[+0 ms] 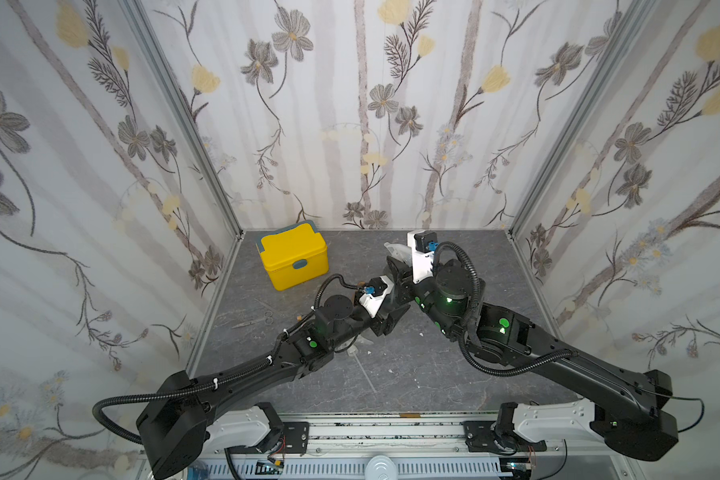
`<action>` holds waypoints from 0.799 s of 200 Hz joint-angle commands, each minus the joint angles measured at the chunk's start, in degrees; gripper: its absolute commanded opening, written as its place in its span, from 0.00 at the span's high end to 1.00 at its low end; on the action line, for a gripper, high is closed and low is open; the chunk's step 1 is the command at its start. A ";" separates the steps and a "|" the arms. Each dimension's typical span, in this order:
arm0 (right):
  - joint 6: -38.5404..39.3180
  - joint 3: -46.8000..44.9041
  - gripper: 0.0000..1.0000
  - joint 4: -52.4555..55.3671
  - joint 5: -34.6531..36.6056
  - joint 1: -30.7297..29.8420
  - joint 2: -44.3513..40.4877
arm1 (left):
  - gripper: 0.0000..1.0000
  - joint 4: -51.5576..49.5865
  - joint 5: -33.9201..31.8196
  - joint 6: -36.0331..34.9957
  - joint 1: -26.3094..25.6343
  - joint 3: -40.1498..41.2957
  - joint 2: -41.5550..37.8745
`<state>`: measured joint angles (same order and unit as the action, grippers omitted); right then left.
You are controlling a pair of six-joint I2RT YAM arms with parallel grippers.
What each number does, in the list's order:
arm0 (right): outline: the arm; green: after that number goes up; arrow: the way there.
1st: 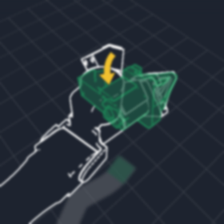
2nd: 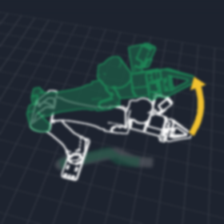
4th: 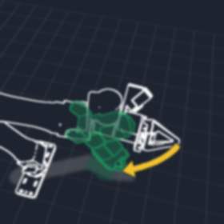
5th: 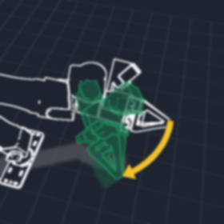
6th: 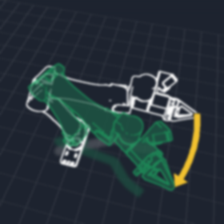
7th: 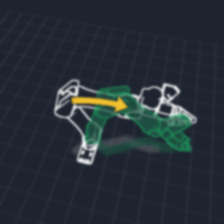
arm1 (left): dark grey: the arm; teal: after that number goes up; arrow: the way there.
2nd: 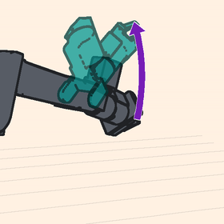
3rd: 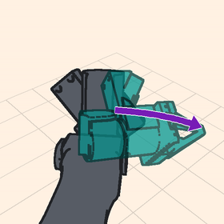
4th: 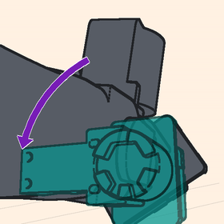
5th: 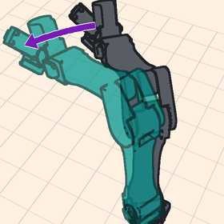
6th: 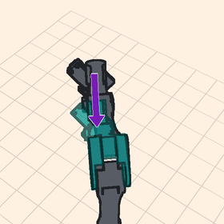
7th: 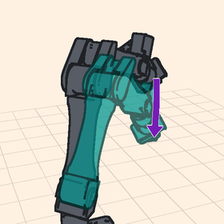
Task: Attach spray nozzles to spray bottles
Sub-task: Screw the spray nozzle on the spray bottle.
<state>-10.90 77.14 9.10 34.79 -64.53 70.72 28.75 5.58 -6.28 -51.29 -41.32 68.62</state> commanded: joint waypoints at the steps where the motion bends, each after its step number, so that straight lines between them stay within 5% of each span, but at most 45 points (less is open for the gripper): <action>1: -1.06 1.05 0.60 6.24 -4.13 -0.77 -0.78 | 0.26 6.09 -1.02 -1.46 -0.03 0.10 -0.53; 44: 1.82 2.43 0.31 11.78 -13.58 -0.38 -4.76 | 0.26 6.12 0.08 -1.74 -0.02 0.27 -1.16; 86: 3.80 0.87 0.27 15.26 -23.84 3.37 -11.38 | 0.26 6.40 0.48 -2.02 0.09 0.64 -1.65; 114: 5.32 -0.06 0.35 15.19 -31.74 7.60 -16.77 | 0.26 6.40 1.01 -2.37 0.04 0.79 -1.47; 160: 7.24 1.14 0.64 14.29 -31.08 18.51 -18.78 | 0.26 6.90 4.81 -2.27 0.05 1.53 -2.02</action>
<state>-5.45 77.54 24.73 5.76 -50.63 51.68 32.58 7.16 -8.16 -51.35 -40.12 67.11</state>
